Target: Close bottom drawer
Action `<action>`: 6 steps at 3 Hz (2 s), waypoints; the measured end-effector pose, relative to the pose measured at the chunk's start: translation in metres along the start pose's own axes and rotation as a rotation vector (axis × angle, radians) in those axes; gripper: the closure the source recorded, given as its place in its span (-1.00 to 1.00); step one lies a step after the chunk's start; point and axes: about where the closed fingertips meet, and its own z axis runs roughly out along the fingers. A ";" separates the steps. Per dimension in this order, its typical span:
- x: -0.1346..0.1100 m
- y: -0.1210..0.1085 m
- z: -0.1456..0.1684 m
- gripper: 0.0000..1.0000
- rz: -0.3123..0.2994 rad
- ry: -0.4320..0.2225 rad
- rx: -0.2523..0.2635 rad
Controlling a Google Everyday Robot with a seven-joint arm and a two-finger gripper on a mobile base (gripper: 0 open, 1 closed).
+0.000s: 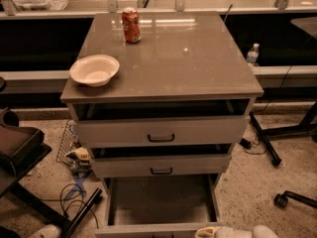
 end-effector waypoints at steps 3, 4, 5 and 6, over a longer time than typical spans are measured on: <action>-0.037 -0.041 0.066 1.00 -0.058 -0.035 -0.084; -0.032 -0.055 0.076 1.00 -0.055 -0.034 -0.065; -0.028 -0.081 0.086 1.00 -0.058 -0.016 -0.044; -0.028 -0.084 0.087 1.00 -0.059 -0.013 -0.044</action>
Offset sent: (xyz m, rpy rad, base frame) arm 0.0980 0.0933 0.0153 0.0325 -0.0404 0.1441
